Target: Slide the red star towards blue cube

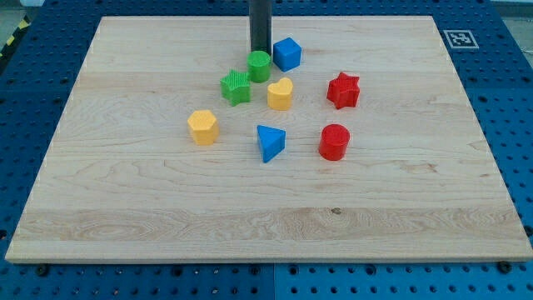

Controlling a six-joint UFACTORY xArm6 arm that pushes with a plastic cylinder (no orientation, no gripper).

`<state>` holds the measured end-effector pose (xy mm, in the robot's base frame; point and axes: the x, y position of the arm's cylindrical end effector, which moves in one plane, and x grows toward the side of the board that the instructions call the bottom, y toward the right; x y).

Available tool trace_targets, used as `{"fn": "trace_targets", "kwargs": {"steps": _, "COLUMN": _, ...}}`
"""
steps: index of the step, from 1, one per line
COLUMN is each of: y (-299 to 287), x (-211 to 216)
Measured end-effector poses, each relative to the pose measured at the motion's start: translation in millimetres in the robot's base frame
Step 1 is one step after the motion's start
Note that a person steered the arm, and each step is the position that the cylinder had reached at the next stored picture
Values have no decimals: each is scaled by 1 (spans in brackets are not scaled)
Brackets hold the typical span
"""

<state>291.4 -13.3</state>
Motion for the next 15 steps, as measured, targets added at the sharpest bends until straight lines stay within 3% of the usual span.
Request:
{"fn": "trace_targets", "kwargs": {"steps": 2, "y": 22, "x": -60}}
{"fn": "trace_targets", "kwargs": {"steps": 3, "y": 87, "x": -41}}
{"fn": "trace_targets", "kwargs": {"steps": 5, "y": 147, "x": 51}}
{"fn": "trace_targets", "kwargs": {"steps": 6, "y": 215, "x": 73}}
{"fn": "trace_targets", "kwargs": {"steps": 8, "y": 208, "x": 132}}
{"fn": "trace_targets", "kwargs": {"steps": 9, "y": 182, "x": 134}}
{"fn": "trace_targets", "kwargs": {"steps": 15, "y": 154, "x": 108}}
